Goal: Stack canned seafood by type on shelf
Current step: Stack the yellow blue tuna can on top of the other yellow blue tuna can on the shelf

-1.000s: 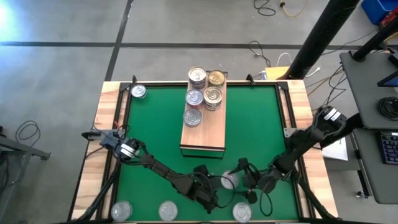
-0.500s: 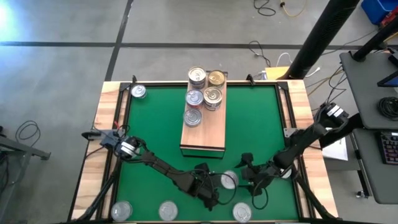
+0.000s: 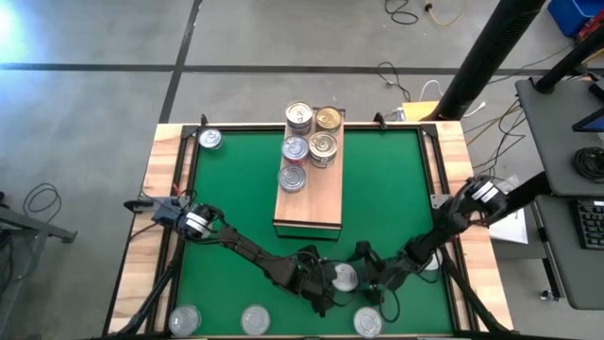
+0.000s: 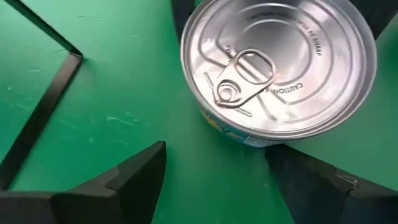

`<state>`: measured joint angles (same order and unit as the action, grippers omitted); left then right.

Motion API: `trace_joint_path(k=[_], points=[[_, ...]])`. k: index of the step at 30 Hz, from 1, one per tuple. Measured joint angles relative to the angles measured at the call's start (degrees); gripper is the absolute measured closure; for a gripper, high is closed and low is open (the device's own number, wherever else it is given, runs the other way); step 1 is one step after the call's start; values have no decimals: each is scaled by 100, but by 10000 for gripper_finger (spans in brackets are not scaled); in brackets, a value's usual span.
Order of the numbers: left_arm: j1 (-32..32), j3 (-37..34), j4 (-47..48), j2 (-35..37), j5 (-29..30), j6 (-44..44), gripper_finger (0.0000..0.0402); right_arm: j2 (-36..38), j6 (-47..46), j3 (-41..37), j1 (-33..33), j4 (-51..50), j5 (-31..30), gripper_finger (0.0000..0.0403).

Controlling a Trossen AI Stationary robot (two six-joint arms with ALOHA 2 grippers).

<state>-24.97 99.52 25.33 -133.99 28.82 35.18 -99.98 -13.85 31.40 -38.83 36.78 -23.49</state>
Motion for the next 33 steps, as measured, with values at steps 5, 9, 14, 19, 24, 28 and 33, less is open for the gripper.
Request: trace_joint_path(k=[5,9,14,19,24,28,33], points=[[0,-2,-51,0,91,9,136,-226,-76,14,-13,327,-248,1],[0,-2,-92,-49,206,51,137,-215,-134,13,-4,376,-230,1],[-2,3,-179,-140,327,83,137,-213,-209,13,9,374,-220,2],[-2,-6,-228,-140,411,-31,137,-221,-268,13,11,380,-224,2],[-2,37,-186,-152,424,-46,137,-221,-261,13,15,382,-224,4],[-2,37,-187,-152,433,-40,137,-212,-265,13,15,372,-218,26],[-36,139,-127,-136,437,40,137,47,-305,13,24,-101,-128,30]])
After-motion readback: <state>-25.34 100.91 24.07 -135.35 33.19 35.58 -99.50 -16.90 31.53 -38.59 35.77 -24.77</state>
